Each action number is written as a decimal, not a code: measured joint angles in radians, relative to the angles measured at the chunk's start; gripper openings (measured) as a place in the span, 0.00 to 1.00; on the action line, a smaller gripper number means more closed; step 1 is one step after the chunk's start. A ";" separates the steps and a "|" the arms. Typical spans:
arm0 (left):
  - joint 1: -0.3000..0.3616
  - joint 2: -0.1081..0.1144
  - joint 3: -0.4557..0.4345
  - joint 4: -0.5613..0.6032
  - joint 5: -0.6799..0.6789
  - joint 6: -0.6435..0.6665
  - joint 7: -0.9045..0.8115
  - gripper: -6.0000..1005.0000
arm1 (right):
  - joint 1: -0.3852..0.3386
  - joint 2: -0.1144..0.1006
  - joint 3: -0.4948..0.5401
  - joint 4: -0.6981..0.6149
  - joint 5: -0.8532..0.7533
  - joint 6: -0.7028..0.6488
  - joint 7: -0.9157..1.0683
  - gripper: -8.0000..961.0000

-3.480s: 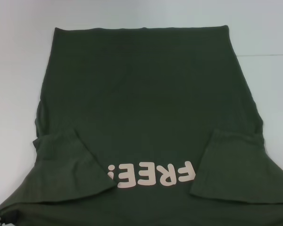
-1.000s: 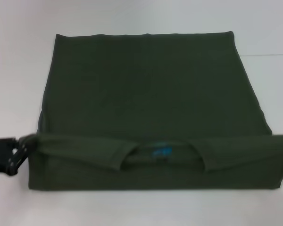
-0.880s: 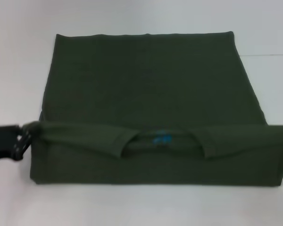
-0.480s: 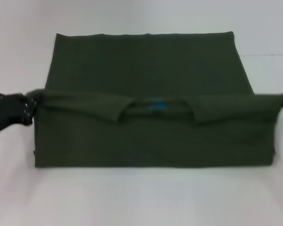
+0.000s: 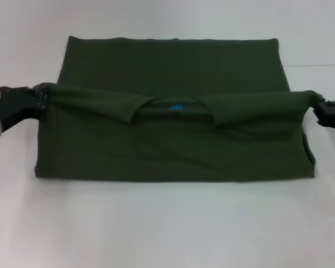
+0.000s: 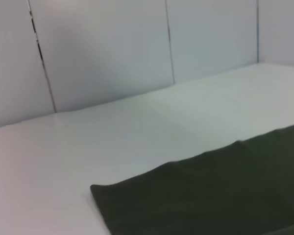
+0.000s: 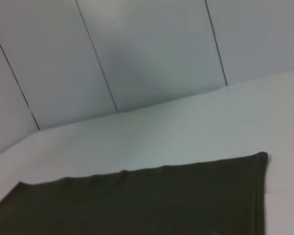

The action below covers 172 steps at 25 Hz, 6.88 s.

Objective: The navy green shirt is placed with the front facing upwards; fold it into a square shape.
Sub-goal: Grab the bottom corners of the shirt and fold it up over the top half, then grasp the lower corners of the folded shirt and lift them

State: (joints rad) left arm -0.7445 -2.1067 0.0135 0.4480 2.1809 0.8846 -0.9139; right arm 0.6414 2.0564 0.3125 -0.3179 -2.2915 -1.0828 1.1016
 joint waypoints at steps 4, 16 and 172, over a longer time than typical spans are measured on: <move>-0.034 0.000 0.013 -0.048 -0.038 -0.076 0.062 0.18 | 0.024 0.006 -0.024 0.003 0.024 0.055 -0.001 0.05; -0.079 -0.001 0.014 -0.091 -0.125 -0.222 0.103 0.20 | 0.075 0.013 -0.142 0.043 0.147 0.233 0.007 0.06; 0.221 0.036 0.422 0.376 0.253 0.563 -0.733 0.05 | -0.322 0.030 -0.596 -0.227 0.194 -0.352 0.155 0.04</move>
State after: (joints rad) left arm -0.5236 -2.0712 0.4354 0.8239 2.4335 1.4475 -1.6467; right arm 0.3196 2.0866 -0.2838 -0.5448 -2.0974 -1.4350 1.2571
